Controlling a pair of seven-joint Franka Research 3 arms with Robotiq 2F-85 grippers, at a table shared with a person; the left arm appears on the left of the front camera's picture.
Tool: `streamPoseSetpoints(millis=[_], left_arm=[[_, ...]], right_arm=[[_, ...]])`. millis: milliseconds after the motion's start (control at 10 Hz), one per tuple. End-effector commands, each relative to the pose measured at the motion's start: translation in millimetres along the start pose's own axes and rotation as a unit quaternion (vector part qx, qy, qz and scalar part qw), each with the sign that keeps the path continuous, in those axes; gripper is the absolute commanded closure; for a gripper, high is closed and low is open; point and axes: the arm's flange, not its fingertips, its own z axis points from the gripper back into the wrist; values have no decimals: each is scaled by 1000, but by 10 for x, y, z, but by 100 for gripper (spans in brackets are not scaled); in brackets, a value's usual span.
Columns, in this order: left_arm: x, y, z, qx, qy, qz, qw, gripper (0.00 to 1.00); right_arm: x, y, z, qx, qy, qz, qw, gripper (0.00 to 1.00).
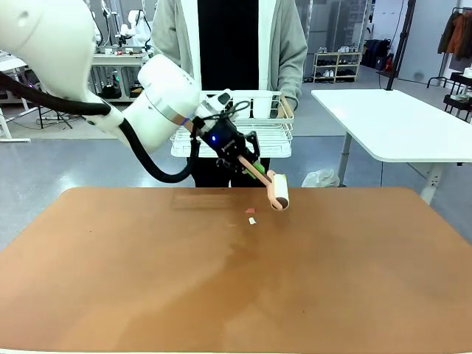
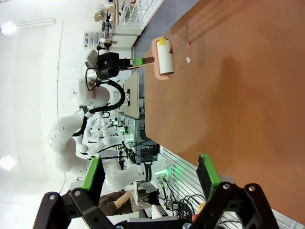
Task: Clean the table.
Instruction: Clean the table with the Lint Roller when the human lifts the Dish drying rack.
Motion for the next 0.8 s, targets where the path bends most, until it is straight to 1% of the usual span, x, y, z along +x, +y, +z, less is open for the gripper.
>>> streamPoseSetpoints(millis=[0, 100, 200, 300, 400, 500, 600, 700], left_arm=[[-136, 246, 219, -16, 23, 5, 1000, 79], [-184, 284, 314, -15, 14, 3, 1000, 79], [-227, 339, 449, -14, 19, 0, 1000, 79], [-274, 422, 658, -18, 31, 0, 999, 79], [-385, 552, 932, -4, 57, -6, 998, 79], [-472, 770, 1310, 37, 54, 4, 998, 79], [-536, 1045, 1721, 51, 62, 4, 997, 79], [-579, 1244, 1967, 66, 82, -14, 994, 79]], right_arm=[[-18, 14, 2, 8, -3, 10, 1000, 0], [-18, 14, 2, 8, -3, 10, 1000, 0], [-18, 14, 2, 8, -3, 10, 1000, 0], [-18, 14, 2, 8, -3, 10, 1000, 0], [-18, 14, 2, 8, -3, 10, 1000, 0], [-18, 14, 2, 8, -3, 10, 1000, 0], [-18, 14, 2, 8, -3, 10, 1000, 0], [-18, 14, 2, 8, -3, 10, 1000, 0]])
